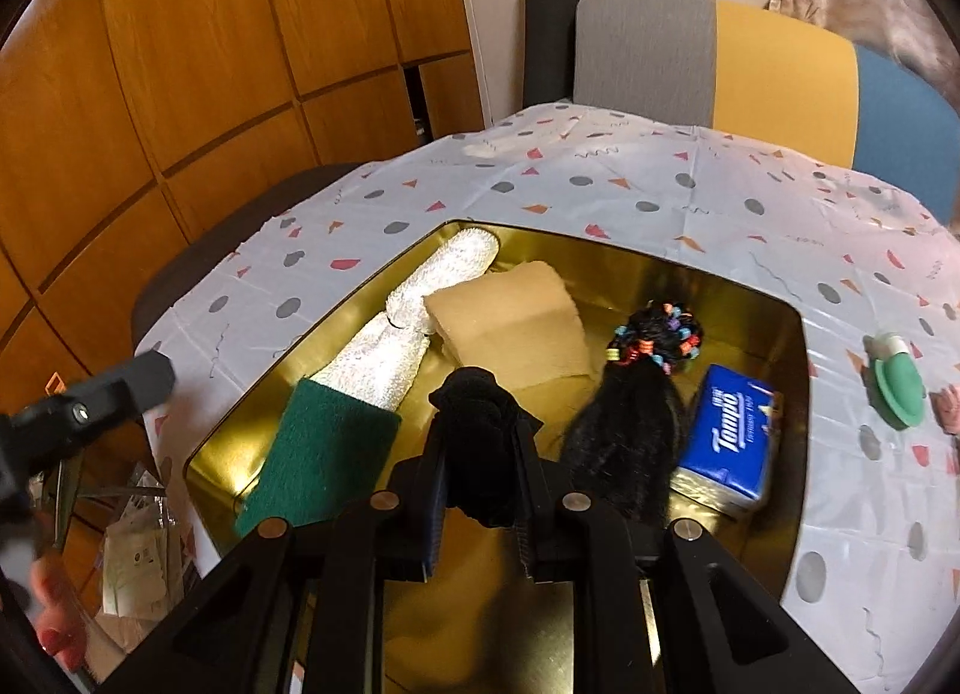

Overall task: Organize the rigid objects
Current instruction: 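Lower the sponge into the tray with the left gripper while the right releases the black scrunchie there, then move both tools back over the remaining items on the cloth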

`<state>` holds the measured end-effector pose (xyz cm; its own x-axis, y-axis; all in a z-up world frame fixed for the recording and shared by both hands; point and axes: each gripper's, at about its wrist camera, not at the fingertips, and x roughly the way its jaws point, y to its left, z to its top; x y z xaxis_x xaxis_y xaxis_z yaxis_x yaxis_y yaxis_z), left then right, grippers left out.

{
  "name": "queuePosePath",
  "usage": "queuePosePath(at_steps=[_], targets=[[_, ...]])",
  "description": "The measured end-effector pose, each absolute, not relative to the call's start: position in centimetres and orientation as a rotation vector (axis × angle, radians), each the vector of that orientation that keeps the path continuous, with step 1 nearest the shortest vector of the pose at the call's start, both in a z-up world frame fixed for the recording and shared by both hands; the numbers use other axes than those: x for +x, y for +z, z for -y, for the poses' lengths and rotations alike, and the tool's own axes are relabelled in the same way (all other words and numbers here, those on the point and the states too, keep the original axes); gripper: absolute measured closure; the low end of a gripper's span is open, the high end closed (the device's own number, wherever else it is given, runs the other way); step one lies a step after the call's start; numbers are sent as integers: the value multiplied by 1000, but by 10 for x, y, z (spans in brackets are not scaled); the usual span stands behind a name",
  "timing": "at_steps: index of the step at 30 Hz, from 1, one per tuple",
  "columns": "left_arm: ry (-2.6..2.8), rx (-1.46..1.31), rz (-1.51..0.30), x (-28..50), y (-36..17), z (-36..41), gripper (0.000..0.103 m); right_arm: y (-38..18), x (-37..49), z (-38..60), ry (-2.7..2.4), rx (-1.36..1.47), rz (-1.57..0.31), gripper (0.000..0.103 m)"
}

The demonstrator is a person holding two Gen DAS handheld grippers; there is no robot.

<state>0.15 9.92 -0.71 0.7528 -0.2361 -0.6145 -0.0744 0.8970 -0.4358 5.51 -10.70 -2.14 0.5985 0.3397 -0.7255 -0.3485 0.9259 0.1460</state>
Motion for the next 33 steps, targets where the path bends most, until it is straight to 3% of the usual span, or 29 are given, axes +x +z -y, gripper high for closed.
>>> queuePosePath(at_steps=[9,11,14,20,33], targets=[[-29,-524,-734,5,-17,-122,30,-39,76,96,368,-31,-889,81],[-34,-516,-737,5,-17,-121,30,-41,80,98,362,-11,-909,65],[-48,-512,-741,5,-17,-116,30,-35,75,105,346,15,-890,52],[-100,-503,-747,3,-14,-100,30,-6,36,136,307,62,-785,39],[-387,-325,-783,-29,-8,10,30,-19,-23,247,83,74,-785,36]])
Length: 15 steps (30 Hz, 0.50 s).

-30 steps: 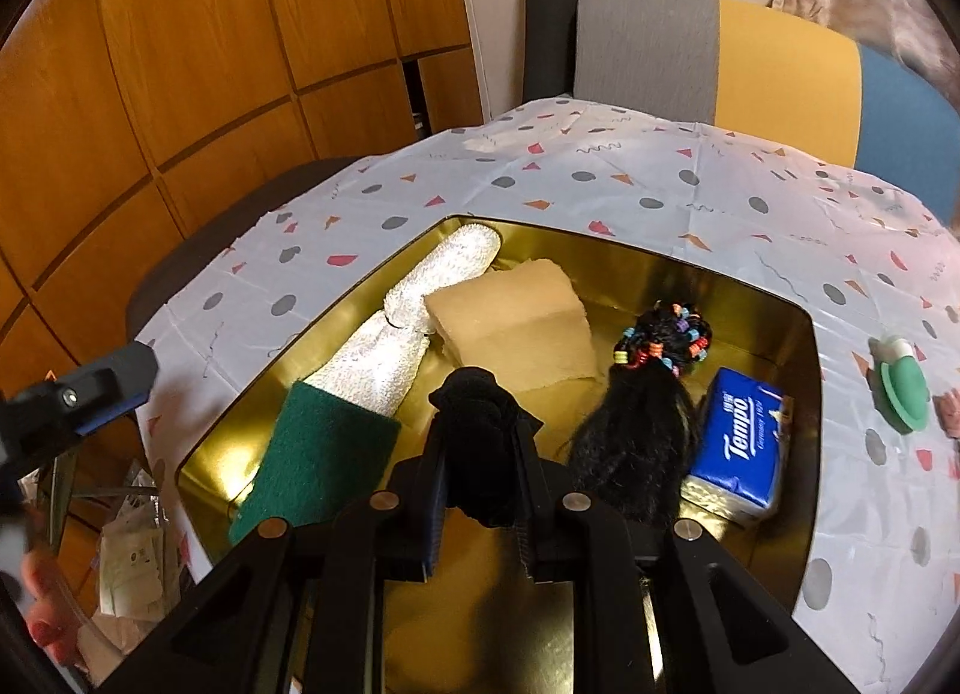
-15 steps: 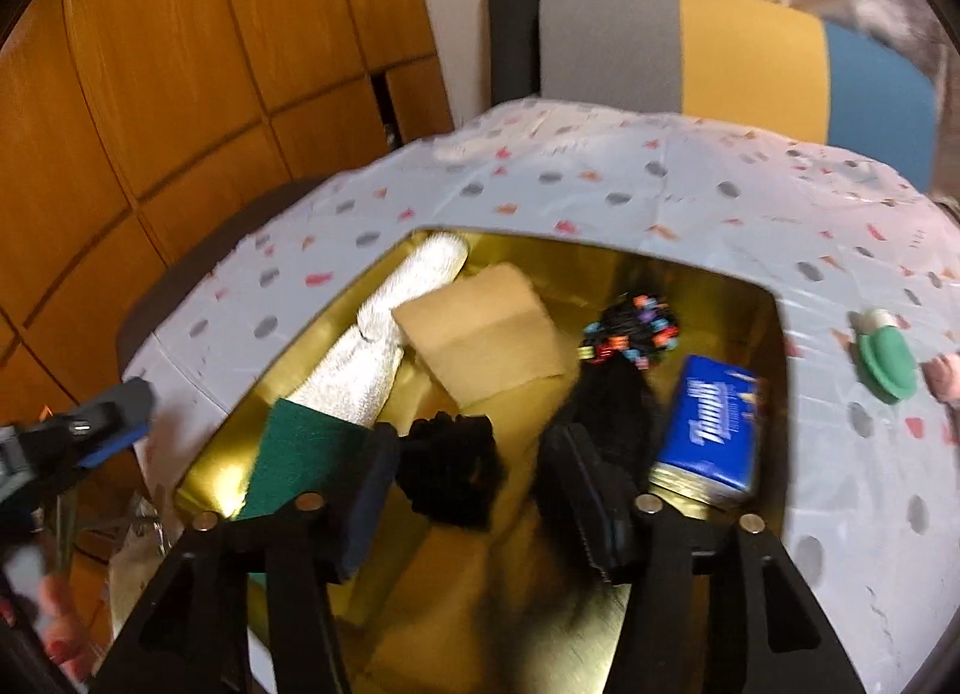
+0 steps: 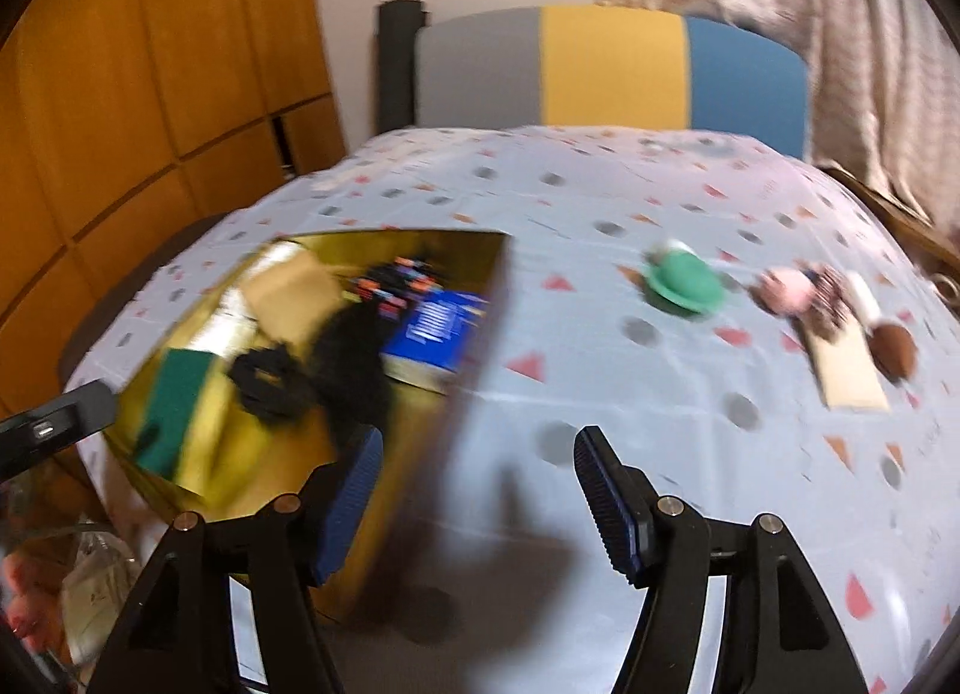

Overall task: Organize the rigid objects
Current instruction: 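Move both tools back over the remaining items on the cloth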

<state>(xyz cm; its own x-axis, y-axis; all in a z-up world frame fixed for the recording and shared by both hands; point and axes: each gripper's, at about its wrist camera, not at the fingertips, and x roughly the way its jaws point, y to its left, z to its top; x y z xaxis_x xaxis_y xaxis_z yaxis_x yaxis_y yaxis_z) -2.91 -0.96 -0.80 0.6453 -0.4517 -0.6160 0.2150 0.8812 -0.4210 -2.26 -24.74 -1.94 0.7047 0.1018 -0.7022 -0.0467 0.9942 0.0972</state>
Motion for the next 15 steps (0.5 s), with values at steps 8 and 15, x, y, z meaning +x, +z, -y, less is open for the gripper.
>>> queuePosePath(at_steps=[8,15], targets=[[-531,-173,-815,-36,-1,88,30,-56,-40,336,-70,185,-857,36],[-562,-86,-883,-23,-6,145,30,-64,-45,403,-161,227,-866,29]])
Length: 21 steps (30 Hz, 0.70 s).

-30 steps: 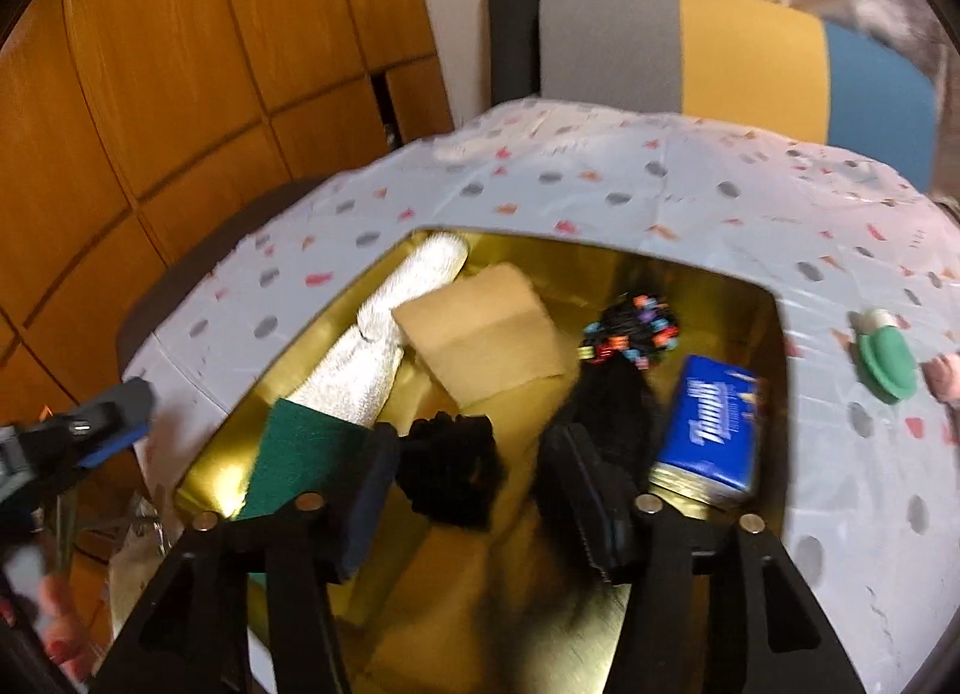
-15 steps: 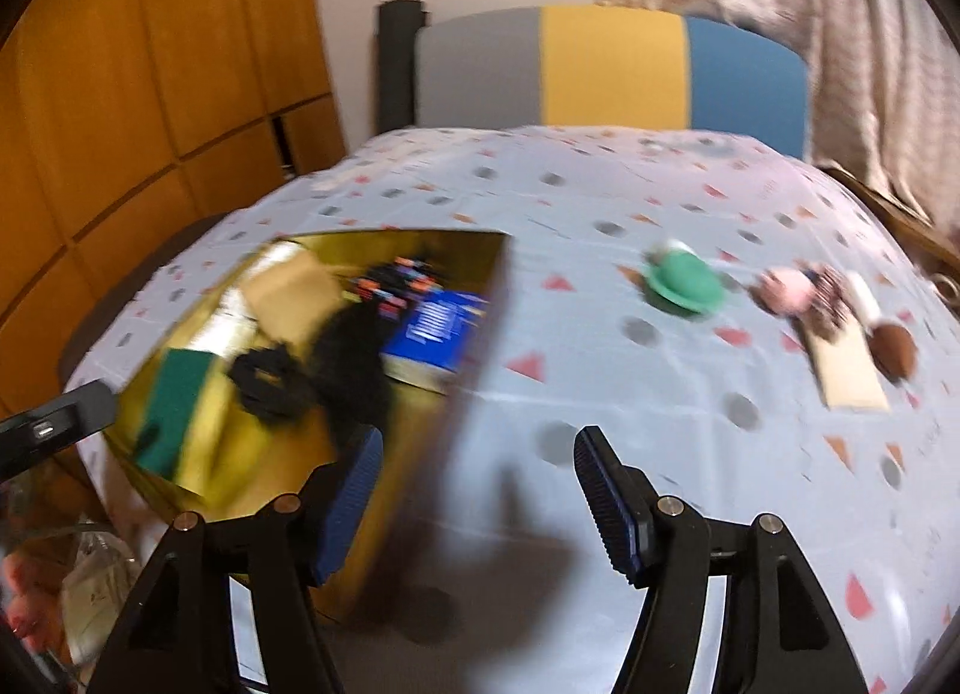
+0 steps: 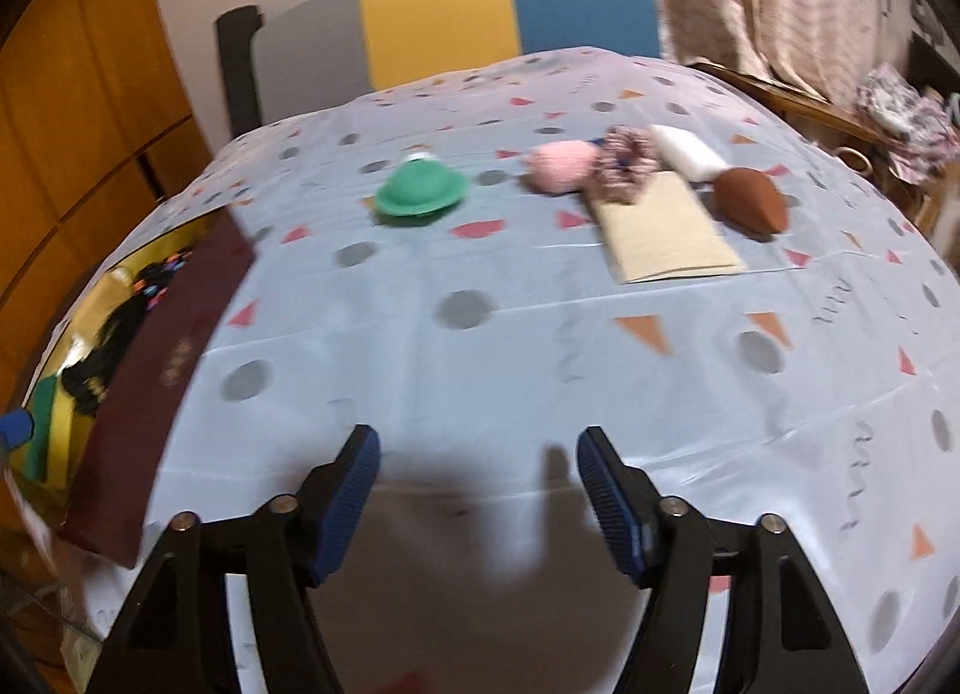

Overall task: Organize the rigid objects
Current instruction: 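Move both tools back over the remaining items on the cloth, then grasp the beige mesh pad with the right gripper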

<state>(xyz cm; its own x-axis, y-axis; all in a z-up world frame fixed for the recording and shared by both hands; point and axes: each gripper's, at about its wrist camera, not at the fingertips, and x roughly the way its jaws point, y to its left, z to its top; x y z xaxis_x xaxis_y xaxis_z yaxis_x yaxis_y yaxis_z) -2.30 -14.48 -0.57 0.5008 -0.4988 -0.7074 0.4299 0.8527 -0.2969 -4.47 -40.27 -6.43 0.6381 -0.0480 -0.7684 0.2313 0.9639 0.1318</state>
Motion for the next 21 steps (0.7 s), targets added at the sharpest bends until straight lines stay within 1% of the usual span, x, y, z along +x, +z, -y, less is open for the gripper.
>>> queuePosePath(at_steps=[2,3,5,7,15,21], targets=[[-569,-90,-911,-18,-8,157,30,-63,-39,421,-178,228,-865,19],[-577,-96,-918,-16,-8,162,30,-61,-34,434,-186,220,-860,17],[-579,-93,-921,-13,-7,169,30,-58,-22,451,-205,203,-861,6],[-574,-82,-916,-12,-5,173,30,-55,-5,470,-228,186,-860,0],[-520,-72,-924,2,-3,178,30,-63,72,532,-283,221,-892,0],[-500,-62,-931,10,-4,179,30,-78,98,538,-279,194,-906,0]])
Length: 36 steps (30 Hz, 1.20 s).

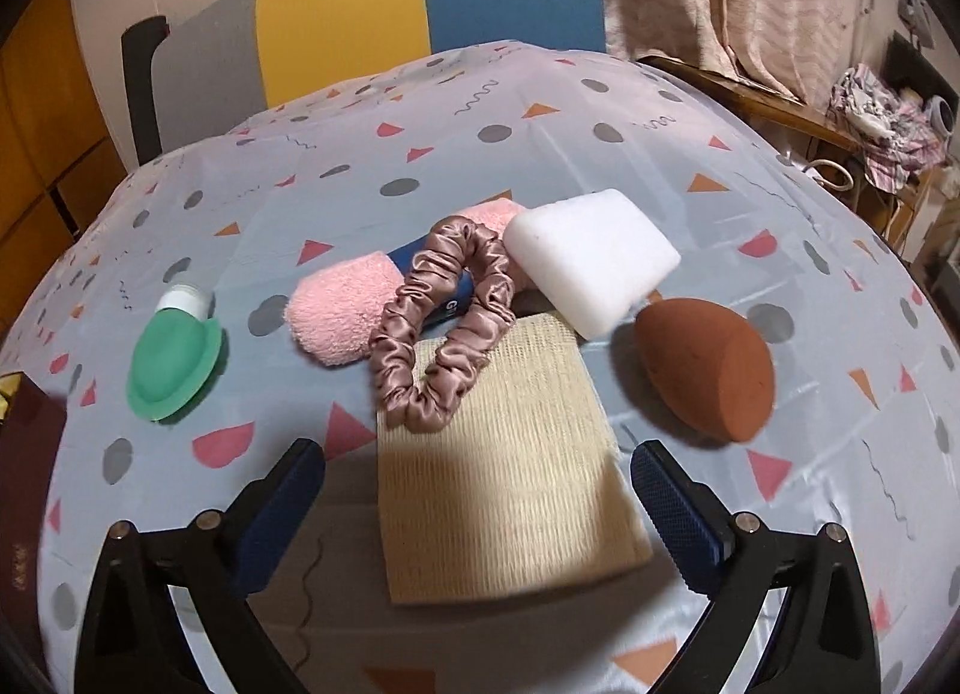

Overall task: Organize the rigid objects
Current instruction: 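Grasp the beige mesh pad with the right gripper, then grasp the green hat-shaped brush with the left gripper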

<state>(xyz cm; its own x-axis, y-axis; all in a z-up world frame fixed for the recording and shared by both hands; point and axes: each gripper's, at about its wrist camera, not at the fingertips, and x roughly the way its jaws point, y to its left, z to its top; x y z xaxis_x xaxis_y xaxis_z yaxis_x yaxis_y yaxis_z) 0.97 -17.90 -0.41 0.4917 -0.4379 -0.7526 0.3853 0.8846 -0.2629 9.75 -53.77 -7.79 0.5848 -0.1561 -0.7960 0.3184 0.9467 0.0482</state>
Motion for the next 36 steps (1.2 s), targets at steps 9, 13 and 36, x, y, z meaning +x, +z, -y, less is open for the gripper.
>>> queuePosePath(at_steps=[9,13,36], targets=[[-528,-30,-934,15,-5,200,30,-89,96,529,-247,154,-910,31],[-549,-14,-928,21,-1,216,30,-86,80,517,-204,145,-912,51],[-342,99,-1020,183,-49,339,22,-82,-4,478,-112,239,-776,64]])
